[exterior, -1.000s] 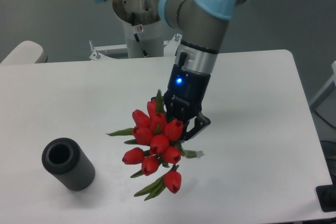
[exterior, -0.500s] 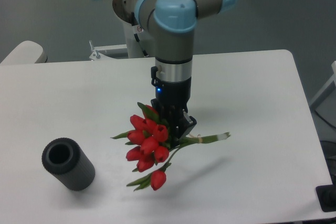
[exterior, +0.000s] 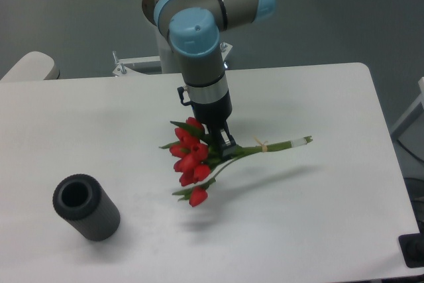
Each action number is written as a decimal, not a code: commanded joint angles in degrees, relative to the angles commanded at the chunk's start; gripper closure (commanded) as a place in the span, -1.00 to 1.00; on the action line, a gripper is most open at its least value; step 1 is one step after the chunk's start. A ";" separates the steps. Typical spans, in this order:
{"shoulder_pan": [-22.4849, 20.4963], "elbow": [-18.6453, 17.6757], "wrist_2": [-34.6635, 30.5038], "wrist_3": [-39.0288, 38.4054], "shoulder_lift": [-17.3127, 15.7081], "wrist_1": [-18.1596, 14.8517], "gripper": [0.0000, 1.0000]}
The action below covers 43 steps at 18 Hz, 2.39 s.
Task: Place the flowers on the table
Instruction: 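Lower the tulip bouquet and lay it flat on the table, then open the gripper to release the tulip stems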
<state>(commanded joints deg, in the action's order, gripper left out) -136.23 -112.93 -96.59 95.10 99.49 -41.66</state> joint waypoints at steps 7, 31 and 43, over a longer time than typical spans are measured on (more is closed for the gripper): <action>1.93 -4.41 -1.94 0.00 2.10 0.00 0.44; 4.75 5.60 -1.76 -9.04 2.81 -0.35 -1.00; 5.71 25.89 8.26 -32.33 6.23 -12.90 -1.00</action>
<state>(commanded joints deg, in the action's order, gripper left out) -130.52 -87.04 -88.33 62.77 105.73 -54.56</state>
